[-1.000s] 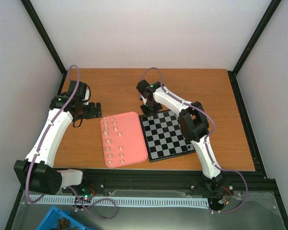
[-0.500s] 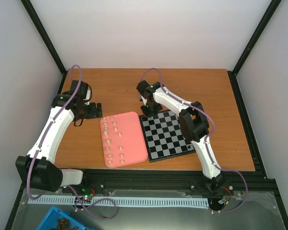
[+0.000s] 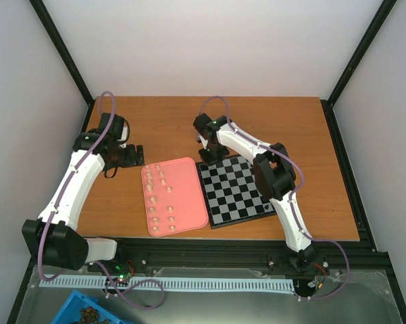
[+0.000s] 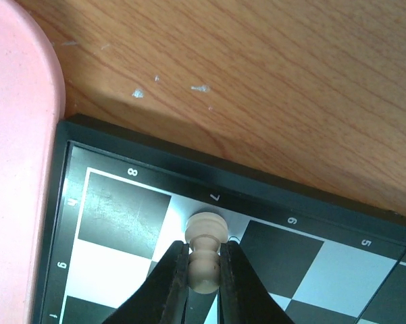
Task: Set up the chess pieces on the board
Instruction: Place the chess piece on the chessboard.
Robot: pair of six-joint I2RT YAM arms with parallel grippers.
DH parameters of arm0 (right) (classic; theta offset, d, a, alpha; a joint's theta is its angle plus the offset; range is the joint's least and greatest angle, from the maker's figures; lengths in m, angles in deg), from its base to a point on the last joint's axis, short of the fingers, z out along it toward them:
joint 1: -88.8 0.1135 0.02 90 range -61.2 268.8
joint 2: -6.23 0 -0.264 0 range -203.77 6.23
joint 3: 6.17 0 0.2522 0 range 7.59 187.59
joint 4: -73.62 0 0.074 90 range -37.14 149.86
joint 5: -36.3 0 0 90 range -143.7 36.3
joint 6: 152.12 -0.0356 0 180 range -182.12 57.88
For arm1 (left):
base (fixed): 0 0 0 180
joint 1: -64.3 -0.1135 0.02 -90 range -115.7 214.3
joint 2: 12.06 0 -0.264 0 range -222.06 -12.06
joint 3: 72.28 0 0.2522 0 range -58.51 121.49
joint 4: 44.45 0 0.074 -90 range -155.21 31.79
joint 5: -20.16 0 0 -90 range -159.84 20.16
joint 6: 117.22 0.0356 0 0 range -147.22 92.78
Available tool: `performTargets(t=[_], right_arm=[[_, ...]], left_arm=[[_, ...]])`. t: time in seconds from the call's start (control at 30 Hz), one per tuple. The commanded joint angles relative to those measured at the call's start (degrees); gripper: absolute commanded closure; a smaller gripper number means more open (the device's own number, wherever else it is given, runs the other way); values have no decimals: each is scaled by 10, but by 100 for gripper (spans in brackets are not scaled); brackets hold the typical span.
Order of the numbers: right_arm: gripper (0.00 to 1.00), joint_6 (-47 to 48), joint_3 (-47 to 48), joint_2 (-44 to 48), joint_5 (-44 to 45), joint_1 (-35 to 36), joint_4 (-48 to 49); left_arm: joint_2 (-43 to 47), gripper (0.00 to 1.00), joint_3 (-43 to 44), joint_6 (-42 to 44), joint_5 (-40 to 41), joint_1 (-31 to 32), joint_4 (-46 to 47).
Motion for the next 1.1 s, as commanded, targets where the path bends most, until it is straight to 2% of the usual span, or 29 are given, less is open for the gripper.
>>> performTargets(t=[0.0, 0.3, 0.4, 0.47, 0.57, 0.7, 0.83, 1.07], right_arm=[[95, -1, -27, 10, -18, 0, -12], [95, -7, -37, 18, -20, 2, -4], [90, -7, -32, 13, -16, 1, -3], [81, -7, -28, 10, -14, 1, -6], [59, -8, -32, 17, -14, 1, -6], [41, -6, -35, 33, -13, 1, -3], [33, -4, -16, 52, -11, 7, -10], [29, -7, 99, 56, -15, 61, -59]], left_arm=[[5, 0, 6, 10, 4, -1, 3], [5, 0, 5, 10, 1, -1, 5], [5, 0, 4, 10, 1, -1, 5], [5, 0, 3, 10, 1, -1, 5], [5, 0, 2, 10, 1, -1, 5], [6, 0, 3, 11, 2, -1, 6], [6, 0, 4, 11, 1, -1, 5], [8, 0, 4, 9, 2, -1, 4]])
